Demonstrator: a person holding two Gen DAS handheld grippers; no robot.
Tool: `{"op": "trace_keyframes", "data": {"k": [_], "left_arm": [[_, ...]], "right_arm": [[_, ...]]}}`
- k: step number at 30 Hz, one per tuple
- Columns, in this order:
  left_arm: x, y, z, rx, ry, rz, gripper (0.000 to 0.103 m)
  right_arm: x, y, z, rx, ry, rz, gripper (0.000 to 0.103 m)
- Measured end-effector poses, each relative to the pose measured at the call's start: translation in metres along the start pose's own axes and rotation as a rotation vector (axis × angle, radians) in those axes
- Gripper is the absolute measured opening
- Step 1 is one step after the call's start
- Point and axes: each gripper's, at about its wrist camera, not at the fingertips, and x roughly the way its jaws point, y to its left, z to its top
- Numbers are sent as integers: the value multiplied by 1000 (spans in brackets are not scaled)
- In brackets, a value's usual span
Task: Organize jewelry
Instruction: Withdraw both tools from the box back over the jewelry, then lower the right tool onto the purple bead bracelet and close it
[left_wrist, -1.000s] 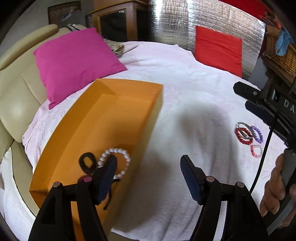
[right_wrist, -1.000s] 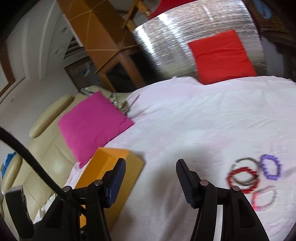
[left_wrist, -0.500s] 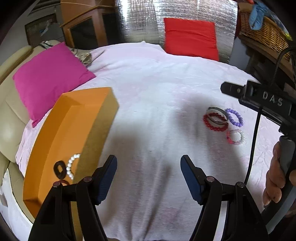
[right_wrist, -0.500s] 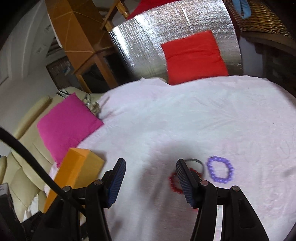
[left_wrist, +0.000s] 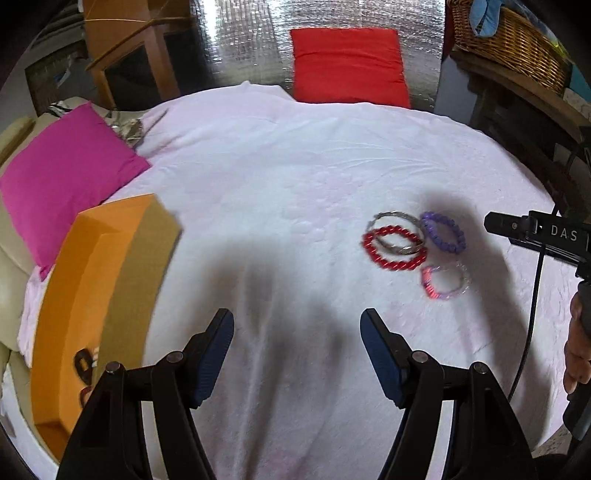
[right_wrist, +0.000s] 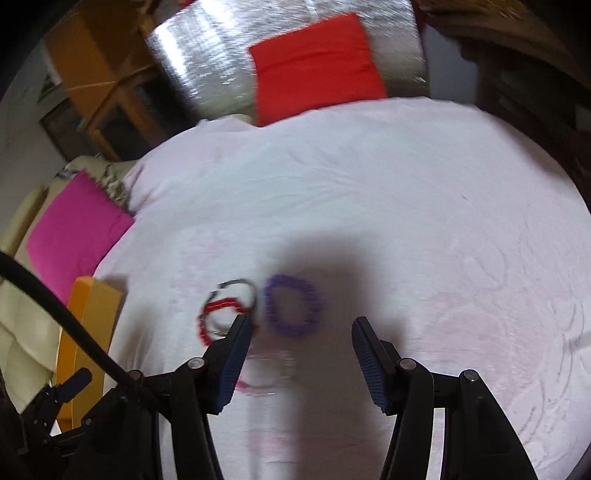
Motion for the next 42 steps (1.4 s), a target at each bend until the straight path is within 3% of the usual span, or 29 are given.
{"op": "trace_keyframes", "data": {"k": [5, 13, 17, 22, 27, 30, 34, 35, 37, 40, 42], "left_arm": [[18, -12, 16, 21, -4, -36, 72], [31, -19, 19, 33, 17, -62, 72], [37, -13, 16, 35, 35, -56, 72], [37, -1, 12, 7, 51, -61, 72], [35, 5, 13, 17, 46, -56, 72], [35, 10, 14, 14, 46, -48, 72], [35, 19, 14, -5, 46, -48, 72], [36, 21, 13, -13, 47, -50, 72], [38, 25, 12, -27, 53, -53, 72], [41, 29, 11, -36, 61, -54, 72], [42, 31, 10, -36, 63, -55, 72]], "right_arm": [[7, -20, 6, 83, 39, 6, 61], [26, -19, 12, 139, 80, 43, 61], [31, -8, 15, 153, 100, 151, 59], [55, 5, 11, 204, 163, 230, 40], [72, 10, 12, 265, 164, 232, 36], [74, 20, 15, 240, 162, 226, 36], [71, 50, 17, 83, 140, 158, 36], [71, 55, 15, 50, 144, 139, 38], [76, 61, 13, 16, 164, 102, 57], [81, 65, 10, -4, 165, 97, 59], [85, 70, 9, -25, 163, 74, 66]]}}
